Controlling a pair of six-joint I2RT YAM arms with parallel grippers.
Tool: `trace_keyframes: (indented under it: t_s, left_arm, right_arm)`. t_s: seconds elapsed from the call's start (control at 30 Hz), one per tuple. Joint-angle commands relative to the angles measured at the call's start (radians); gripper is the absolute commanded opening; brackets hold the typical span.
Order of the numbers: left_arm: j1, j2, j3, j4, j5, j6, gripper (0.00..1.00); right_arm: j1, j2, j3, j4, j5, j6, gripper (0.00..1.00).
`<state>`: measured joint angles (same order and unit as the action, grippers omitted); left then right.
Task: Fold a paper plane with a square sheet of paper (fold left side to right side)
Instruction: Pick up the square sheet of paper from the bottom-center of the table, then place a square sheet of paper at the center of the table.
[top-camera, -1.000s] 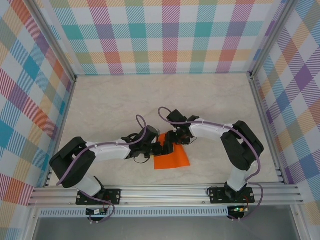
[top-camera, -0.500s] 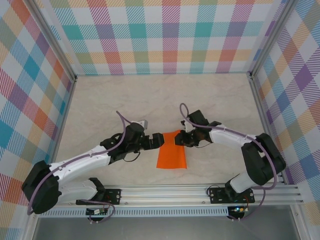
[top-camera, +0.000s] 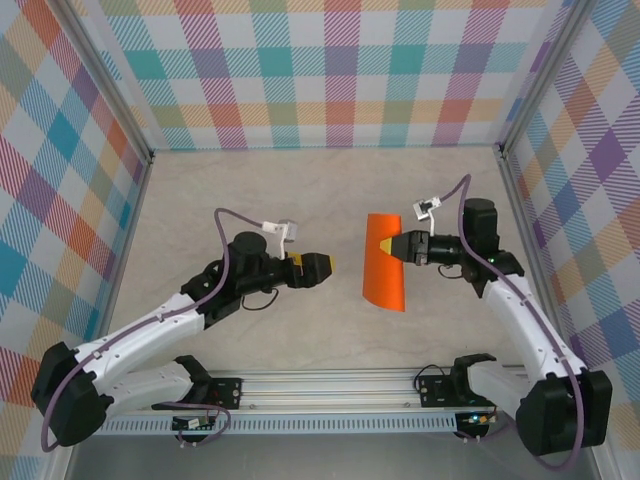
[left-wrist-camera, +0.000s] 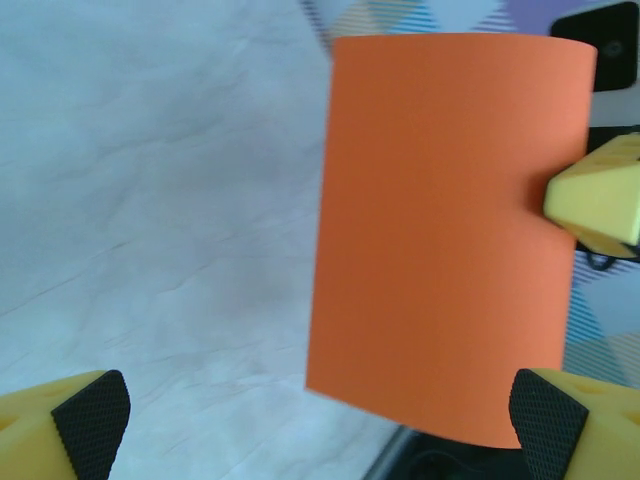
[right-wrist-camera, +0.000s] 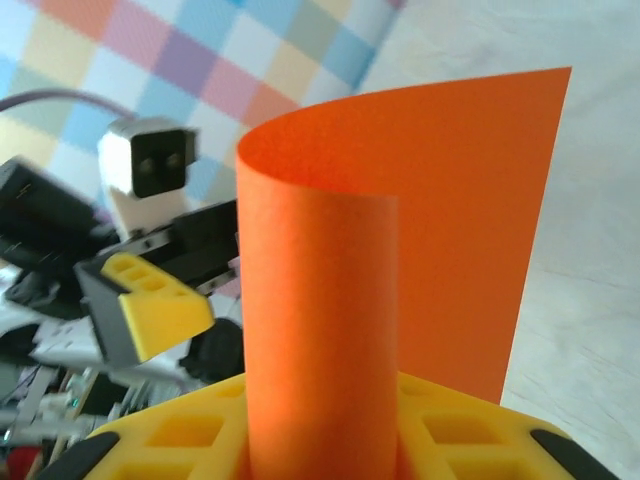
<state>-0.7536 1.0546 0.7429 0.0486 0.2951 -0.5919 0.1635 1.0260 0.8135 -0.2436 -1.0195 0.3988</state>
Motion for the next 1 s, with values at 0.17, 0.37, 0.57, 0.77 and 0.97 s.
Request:
trace_keyframes:
  t_s: [0.17, 0.37, 0.57, 0.77, 0.97]
  left_arm:
    - [0.007, 0.09, 0.139, 0.188, 0.201, 0.017, 1.0]
    - [0.007, 0.146, 0.124, 0.469, 0.351, -0.107, 0.99]
    - [0.005, 0.162, 0.128, 0.514, 0.389, -0.131, 0.53]
    - [0.004, 0.135, 0.133, 0.359, 0.298, -0.067, 0.03]
    - [0.044, 0.177, 0.184, 0.063, 0.141, 0.007, 0.0]
  right_arm:
    - [-0.002, -0.115, 0.153, -0.086, -0.191, -0.066, 0.35]
    - [-0.002, -0.133, 0.164, -0.036, -0.182, -0.015, 0.35]
    - [-0.001, -0.14, 0.15, -0.017, -0.136, -0.01, 0.35]
    - [-0.002, -0.138, 0.139, -0.08, 0.005, -0.027, 0.43]
    - [-0.002, -0.105, 0.162, -0.325, 0.388, -0.123, 0.99]
